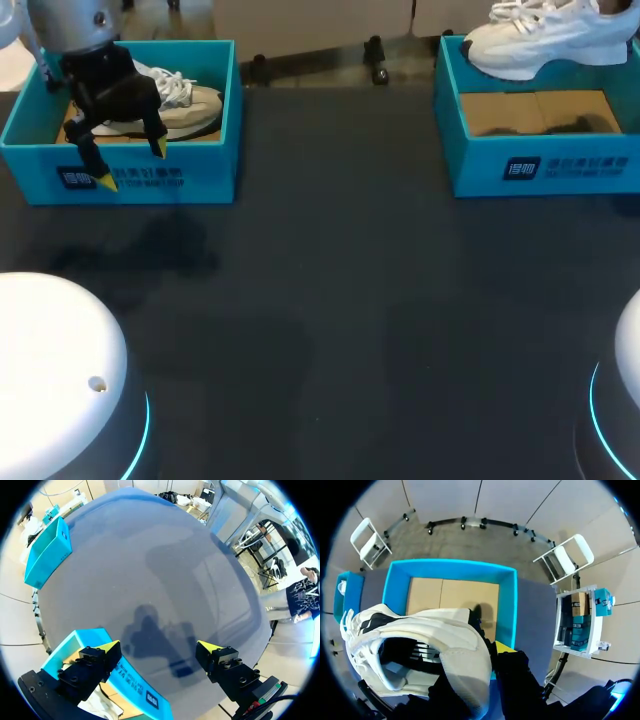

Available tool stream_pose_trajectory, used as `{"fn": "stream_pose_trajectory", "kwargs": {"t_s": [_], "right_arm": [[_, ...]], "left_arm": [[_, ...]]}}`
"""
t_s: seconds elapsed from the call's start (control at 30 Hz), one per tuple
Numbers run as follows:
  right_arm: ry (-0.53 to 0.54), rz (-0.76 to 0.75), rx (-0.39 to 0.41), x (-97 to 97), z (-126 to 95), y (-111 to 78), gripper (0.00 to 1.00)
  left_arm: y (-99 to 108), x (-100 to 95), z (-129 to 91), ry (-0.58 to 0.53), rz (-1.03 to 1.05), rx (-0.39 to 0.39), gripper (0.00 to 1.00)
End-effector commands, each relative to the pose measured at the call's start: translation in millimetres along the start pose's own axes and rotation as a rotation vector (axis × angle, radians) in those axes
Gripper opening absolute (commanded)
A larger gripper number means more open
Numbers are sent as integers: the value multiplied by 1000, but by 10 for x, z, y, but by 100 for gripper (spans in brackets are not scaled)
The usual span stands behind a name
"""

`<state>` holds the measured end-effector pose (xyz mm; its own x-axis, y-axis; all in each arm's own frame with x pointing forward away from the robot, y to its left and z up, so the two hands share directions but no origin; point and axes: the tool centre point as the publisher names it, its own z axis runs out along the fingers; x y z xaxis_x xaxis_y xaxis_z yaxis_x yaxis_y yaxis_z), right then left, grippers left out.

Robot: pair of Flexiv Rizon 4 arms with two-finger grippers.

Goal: Take the shoe out of the shoebox, open the shoe tongue, remove and reinsert the insole, then place the shoe into the shoebox

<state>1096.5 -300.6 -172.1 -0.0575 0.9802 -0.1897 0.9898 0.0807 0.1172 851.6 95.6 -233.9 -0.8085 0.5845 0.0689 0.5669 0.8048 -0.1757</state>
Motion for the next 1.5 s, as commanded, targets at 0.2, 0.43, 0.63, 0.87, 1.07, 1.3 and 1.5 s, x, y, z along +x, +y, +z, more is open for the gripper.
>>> {"fn": "stream_pose_trajectory", "kwargs": {"t_s": [0.2,0.43,0.63,0.87,1.07,1.3,1.5], "right_arm": [[-8,69,-11,-73,130,-115,0],[-2,63,14,-29,351,-166,0],[0,87,-10,-43,578,-150,0],[15,84,-30,-47,598,-162,0],[-12,91,-16,-19,625,-145,0],[-52,181,21,3,740,-157,0],[-78,223,24,-22,842,-194,0]], "left_arm": [[-2,7,-9,0,0,-2,100],[-2,7,-9,0,0,-2,100],[-2,7,-9,0,0,-2,100],[-2,7,-9,0,0,-2,100],[-2,7,-9,0,0,-2,100],[-2,7,-9,0,0,-2,100],[-2,7,-9,0,0,-2,100]]}}
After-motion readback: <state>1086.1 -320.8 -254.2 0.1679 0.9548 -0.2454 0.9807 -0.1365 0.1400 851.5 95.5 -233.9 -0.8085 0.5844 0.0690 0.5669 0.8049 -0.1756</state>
